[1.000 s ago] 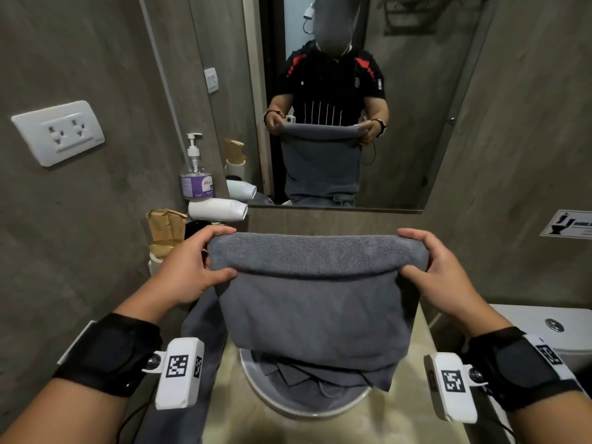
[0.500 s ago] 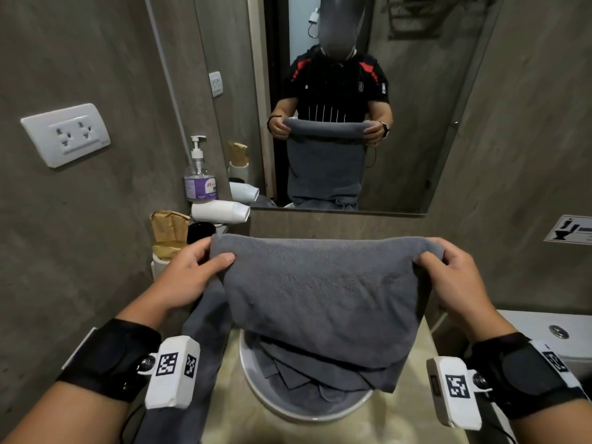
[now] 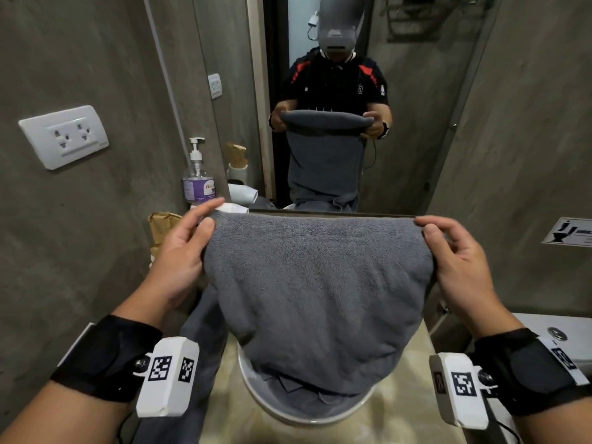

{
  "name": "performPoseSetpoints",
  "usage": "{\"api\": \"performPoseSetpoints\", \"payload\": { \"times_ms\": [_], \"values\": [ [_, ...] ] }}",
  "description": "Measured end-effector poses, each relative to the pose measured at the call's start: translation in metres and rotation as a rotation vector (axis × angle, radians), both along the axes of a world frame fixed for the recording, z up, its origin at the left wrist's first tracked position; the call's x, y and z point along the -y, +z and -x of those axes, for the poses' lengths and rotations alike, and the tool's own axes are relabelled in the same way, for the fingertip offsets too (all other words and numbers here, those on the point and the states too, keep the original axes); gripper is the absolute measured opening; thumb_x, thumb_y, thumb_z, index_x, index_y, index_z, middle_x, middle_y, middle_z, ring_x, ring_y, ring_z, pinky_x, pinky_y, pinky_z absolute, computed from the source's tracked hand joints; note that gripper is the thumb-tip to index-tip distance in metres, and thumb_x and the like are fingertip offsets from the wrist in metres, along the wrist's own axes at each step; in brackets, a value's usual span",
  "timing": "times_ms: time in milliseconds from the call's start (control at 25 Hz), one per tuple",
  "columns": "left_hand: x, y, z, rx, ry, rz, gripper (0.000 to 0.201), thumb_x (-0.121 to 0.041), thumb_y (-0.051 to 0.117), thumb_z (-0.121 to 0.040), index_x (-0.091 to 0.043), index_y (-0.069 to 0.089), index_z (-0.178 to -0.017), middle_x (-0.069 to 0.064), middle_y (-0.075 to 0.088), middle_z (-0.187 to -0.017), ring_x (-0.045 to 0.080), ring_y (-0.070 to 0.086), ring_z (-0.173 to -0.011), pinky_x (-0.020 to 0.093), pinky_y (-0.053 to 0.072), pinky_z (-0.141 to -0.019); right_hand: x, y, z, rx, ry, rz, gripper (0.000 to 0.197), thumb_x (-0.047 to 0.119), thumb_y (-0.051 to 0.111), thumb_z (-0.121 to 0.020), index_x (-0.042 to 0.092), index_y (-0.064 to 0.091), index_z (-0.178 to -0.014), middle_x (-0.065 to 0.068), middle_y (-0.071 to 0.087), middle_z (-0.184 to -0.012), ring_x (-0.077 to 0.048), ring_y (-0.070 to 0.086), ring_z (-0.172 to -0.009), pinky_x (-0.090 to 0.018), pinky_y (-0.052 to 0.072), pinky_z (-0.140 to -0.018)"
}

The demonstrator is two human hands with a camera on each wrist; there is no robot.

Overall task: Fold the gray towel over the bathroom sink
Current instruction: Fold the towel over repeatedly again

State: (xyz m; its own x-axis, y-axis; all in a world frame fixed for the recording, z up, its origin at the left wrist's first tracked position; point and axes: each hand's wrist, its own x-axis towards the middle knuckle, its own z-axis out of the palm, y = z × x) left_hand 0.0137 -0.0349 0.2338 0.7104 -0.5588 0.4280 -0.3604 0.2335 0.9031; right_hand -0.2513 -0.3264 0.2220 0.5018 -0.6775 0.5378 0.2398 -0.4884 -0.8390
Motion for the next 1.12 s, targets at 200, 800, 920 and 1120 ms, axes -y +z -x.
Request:
{"api": "performPoseSetpoints", "payload": {
  "times_ms": [200,800,920,1120],
  "values": [
    [-0.01,-0.006,-0.003,0.033,0.0,-0.163,0.034,-0.029,0.064,-0.086,-0.022,0.067,-0.119,-0.014,0.069,-0.109,-0.004,0.062,-0.098,0.011,0.048,-0.082,-0.002,-0.012,0.007,-0.128,0.108,-0.101,0.022,0.021,0.068,-0.089,0.034,0.066,-0.107,0.01,0.07,-0.097,-0.001,0.064,-0.081,-0.017,0.052,-0.072],
    [-0.025,-0.025,-0.026,0.372,0.117,-0.47,0.039,-0.022,0.075,-0.066,-0.042,0.071,-0.099,-0.01,0.069,-0.096,-0.003,0.064,-0.088,0.007,0.046,-0.076,-0.018,-0.01,0.0,-0.303,-0.149,-0.019,0.027,0.007,0.064,-0.084,0.03,0.072,-0.096,0.008,0.072,-0.095,-0.005,0.066,-0.09,-0.026,0.054,-0.074],
    [-0.029,-0.017,-0.023,0.325,0.071,-0.424,0.034,-0.033,0.066,-0.067,-0.036,0.069,-0.101,-0.007,0.066,-0.1,-0.004,0.06,-0.093,0.006,0.043,-0.083,-0.015,-0.008,0.003,-0.309,-0.157,-0.021,0.021,0.009,0.063,-0.086,0.023,0.073,-0.097,-0.003,0.069,-0.103,-0.019,0.064,-0.098,-0.042,0.053,-0.085],
    [-0.019,-0.018,-0.018,0.106,-0.001,-0.338,0.031,-0.001,0.057,-0.093,-0.027,0.066,-0.107,-0.015,0.074,-0.098,-0.005,0.065,-0.095,0.014,0.047,-0.085,-0.021,-0.008,0.0,-0.21,-0.161,-0.133,0.022,0.008,0.057,-0.089,0.024,0.072,-0.089,0.006,0.074,-0.089,-0.009,0.065,-0.083,-0.029,0.052,-0.07]
  ]
}}
